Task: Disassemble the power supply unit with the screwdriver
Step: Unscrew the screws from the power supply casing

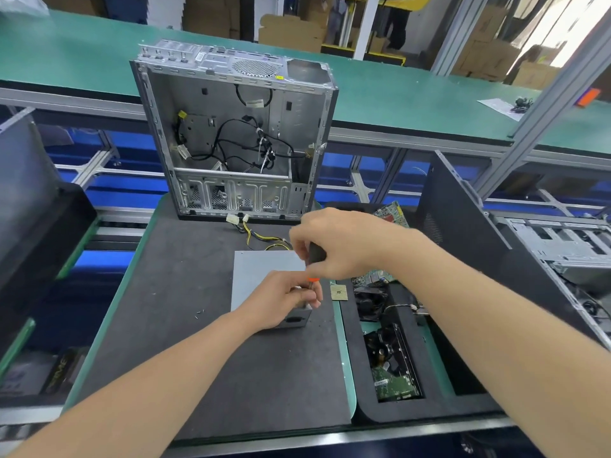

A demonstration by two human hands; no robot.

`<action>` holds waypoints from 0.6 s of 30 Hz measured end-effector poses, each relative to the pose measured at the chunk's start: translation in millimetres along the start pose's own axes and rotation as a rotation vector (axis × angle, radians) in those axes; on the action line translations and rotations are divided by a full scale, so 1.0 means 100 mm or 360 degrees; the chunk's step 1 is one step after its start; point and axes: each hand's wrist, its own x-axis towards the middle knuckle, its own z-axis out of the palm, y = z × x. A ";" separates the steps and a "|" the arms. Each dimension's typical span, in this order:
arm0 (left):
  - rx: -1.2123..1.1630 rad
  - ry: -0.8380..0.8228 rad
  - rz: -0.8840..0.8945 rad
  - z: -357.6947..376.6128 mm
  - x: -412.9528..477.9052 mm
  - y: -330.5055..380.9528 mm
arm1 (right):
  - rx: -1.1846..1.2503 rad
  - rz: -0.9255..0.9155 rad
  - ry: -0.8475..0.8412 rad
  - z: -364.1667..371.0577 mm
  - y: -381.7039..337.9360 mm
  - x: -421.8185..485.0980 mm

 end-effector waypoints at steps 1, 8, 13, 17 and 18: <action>-0.0001 0.0012 -0.0012 0.01 0.01 0.01 | -0.0062 0.0172 0.0180 0.07 -0.03 0.00; 0.0014 0.0024 -0.0019 0.03 0.02 0.00 | -0.0091 0.0994 0.0546 0.31 -0.27 0.17; 0.0020 -0.0029 -0.0006 -0.05 0.00 -0.01 | 0.0182 0.0580 0.0231 0.15 -0.13 0.12; 0.0083 -0.0038 0.0013 -0.07 -0.01 0.00 | 0.0210 0.0156 -0.0077 -0.03 0.02 -0.02; 0.0079 -0.0037 0.0008 -0.07 -0.01 0.01 | 0.0196 0.0075 -0.0138 -0.06 0.05 -0.02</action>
